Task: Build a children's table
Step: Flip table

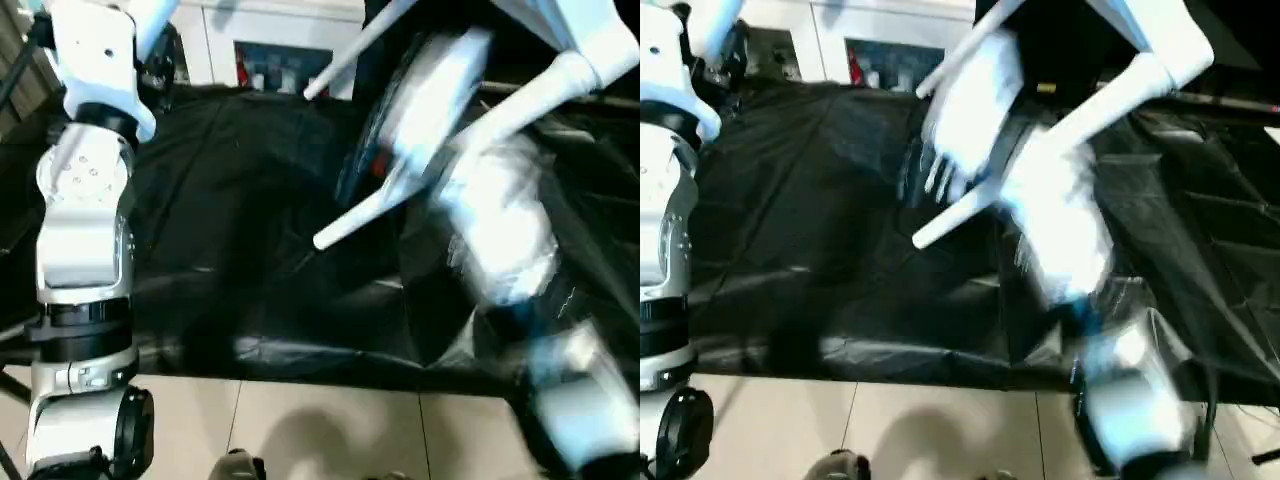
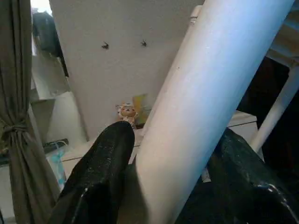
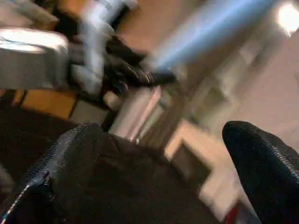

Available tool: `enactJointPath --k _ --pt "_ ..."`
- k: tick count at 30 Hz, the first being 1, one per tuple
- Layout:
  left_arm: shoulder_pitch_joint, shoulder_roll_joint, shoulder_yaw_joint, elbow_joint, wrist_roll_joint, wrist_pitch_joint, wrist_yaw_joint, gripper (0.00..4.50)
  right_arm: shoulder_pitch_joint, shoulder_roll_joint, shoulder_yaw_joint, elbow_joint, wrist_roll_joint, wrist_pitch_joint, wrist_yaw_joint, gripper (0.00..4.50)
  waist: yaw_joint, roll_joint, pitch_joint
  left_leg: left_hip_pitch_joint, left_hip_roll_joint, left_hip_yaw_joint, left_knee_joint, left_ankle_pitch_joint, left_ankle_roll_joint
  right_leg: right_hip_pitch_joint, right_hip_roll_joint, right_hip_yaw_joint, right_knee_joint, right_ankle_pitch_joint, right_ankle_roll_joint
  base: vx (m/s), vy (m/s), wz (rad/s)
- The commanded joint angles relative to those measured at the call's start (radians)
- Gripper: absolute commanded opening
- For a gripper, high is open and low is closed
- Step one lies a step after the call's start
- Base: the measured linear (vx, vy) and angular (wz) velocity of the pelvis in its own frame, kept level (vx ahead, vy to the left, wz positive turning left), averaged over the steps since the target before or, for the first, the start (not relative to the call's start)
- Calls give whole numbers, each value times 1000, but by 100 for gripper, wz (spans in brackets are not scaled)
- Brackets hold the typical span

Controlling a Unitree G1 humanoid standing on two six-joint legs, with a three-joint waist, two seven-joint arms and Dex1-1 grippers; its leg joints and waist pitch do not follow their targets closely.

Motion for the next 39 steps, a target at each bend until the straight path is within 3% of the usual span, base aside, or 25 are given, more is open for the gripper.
enactJointPath --k 1,4,6,8,11,12,13,16,17,21,22,23,26,29,31,39 --pt "-16 -12 22 -12 -48 11 22 233 84 -15 -37 0 13 67 -38 450 -6 17 -92 58 9 -11 -84 -305 -49 32 -14 10 -75 -141 -178 0 0 0" --pt "-16 -4 25 -2 -46 11 21 231 237 -79 -15 -68 25 178 -34 450 -6 10 -92 50 7 -13 -84 -271 -46 43 -14 10 -73 -115 -166 0 0 0" --pt "-15 -2 27 -1 -48 8 19 229 306 -102 -20 -99 42 232 -35 450 -6 8 -91 47 5 -12 -84 -275 -39 43 -16 10 -77 -135 -160 0 0 0" --pt "-12 1 27 -3 -49 10 19 227 344 -100 -37 -126 61 274 -37 450 -11 5 -90 46 5 -12 -84 -295 -35 40 -19 10 -82 -179 -156 0 0 0" --pt "-8 4 28 -4 -51 10 18 225 351 -79 -75 -99 36 296 -106 450 -16 0 -87 41 5 -13 -85 -290 -31 37 -21 10 -87 -237 -144 0 0 0" --pt "-5 6 30 -7 -53 11 18 225 334 -55 -114 -51 32 315 -173 450 -18 2 -87 45 5 -13 -85 -300 -38 32 -21 10 -89 -263 -140 0 0 0" --pt "-5 6 30 -7 -53 11 18 225 333 -54 -117 -47 33 316 -177 450 -18 -1 -88 47 5 -12 -85 -300 -42 30 -20 10 -88 -268 -143 0 0 0" --pt "0 8 31 -14 -54 13 18 224 281 -22 -170 27 54 328 -257 450 -21 4 -89 50 5 -12 -85 -304 -54 27 -18 9 -85 -246 -146 0 0 0" --pt "4 12 32 -16 -56 14 18 224 201 3 -216 114 91 312 -306 450 -22 9 -91 50 4 -13 -84 -304 -56 27 -20 8 -81 -234 -151 0 0 0" --pt "6 15 33 -18 -57 15 16 221 115 21 -256 204 110 299 -345 450 -24 7 -92 51 4 -10 -81 -289 -58 28 -17 8 -78 -202 -149 0 0 0" --pt "6 16 33 -18 -57 15 15 220 74 28 -269 248 110 292 -348 450 -21 10 -94 52 4 -9 -80 -276 -54 28 -18 8 -77 -182 -152 0 0 0" --pt "3 18 32 -16 -57 16 14 220 -3 47 -299 334 134 282 -313 450 -25 6 -94 48 3 -9 -80 -269 -52 31 -18 7 -75 -175 -157 0 0 0" --pt "2 18 31 -15 -57 17 14 216 -61 61 -317 403 168 279 -241 450 -21 9 -97 48 5 -8 -77 -245 -36 35 -19 7 -69 -134 -178 0 0 0" --pt "3 19 29 -17 -56 19 15 214 -110 56 -315 488 136 233 -239 424 -14 8 -99 49 6 -5 -76 -194 -27 36 -18 4 -63 -78 -203 0 0 0" --pt "5 21 30 -20 -54 21 17 212 -133 54 -325 519 139 203 -230 414 -12 4 -98 48 6 -4 -76 -195 -24 39 -19 5 -64 -82 -207 0 0 0" --pt "7 27 32 -12 -52 19 23 209 -152 57 -340 561 126 126 -163 335 -13 4 -95 49 7 -4 -78 -235 -26 36 -22 6 -71 -148 -196 0 0 0"
